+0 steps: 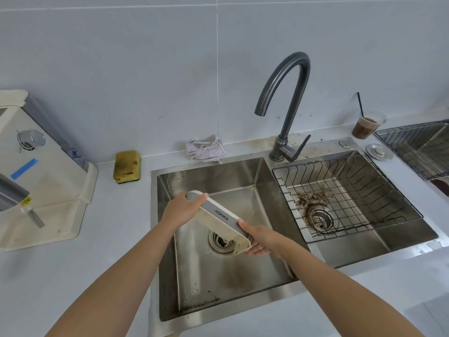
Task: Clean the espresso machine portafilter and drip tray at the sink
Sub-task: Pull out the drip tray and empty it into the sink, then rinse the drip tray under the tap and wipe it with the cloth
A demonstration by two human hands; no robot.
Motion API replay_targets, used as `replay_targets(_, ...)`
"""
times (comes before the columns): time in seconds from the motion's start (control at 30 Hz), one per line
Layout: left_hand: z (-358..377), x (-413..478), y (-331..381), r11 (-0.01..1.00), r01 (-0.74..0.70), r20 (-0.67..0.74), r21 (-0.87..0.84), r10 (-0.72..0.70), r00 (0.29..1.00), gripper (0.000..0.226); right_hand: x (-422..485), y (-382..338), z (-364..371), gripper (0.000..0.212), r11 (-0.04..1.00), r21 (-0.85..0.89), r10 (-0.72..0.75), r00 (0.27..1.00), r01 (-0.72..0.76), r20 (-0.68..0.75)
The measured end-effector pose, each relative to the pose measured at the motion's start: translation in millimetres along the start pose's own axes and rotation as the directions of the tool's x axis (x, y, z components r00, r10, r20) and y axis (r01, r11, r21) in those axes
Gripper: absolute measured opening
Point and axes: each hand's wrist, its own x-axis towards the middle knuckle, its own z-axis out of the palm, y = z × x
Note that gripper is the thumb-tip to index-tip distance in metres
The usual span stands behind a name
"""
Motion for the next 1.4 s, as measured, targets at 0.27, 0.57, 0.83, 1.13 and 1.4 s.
replay_targets(0.27,0.0,8.1,-9.1,0.906,0.101,0.156,-0.411,-0.040,0.987,0.040,-19.7,-18.7,-9.9,0.042,0.920,-0.278,-0.337,0.921,0.278,-0.194)
replay_targets(0.57,13.0,1.8,5.2,0.521,0.213,0.233,-0.826,-0.028,0.972,0.028,-6.2,-9.2,-47.2,0.106,0.839,-0.441,-0.486,0.804,0.319,-0.343)
replay_targets(0.83,40.8,-2.8,25.7,0.389,0.204,0.201,-0.898,-0.049,0.978,0.014,-2.0,-3.6,-93.1,0.104,0.811,-0.416,-0.533,0.814,0.412,-0.231)
replay_targets(1.13,53.0,-7.0,48.3,0.305,0.105,0.074,-0.947,-0.114,0.991,0.011,20.6,-46.2,-188.0,0.068,0.904,0.284,-0.178,0.887,0.318,-0.425)
replay_targets(1.4,42.6,-2.9,44.1,0.350,0.085,0.053,-0.933,-0.100,0.994,0.014,25.2,-98.1,-235.0,0.061,0.460,0.873,-0.018,0.985,0.162,-0.173)
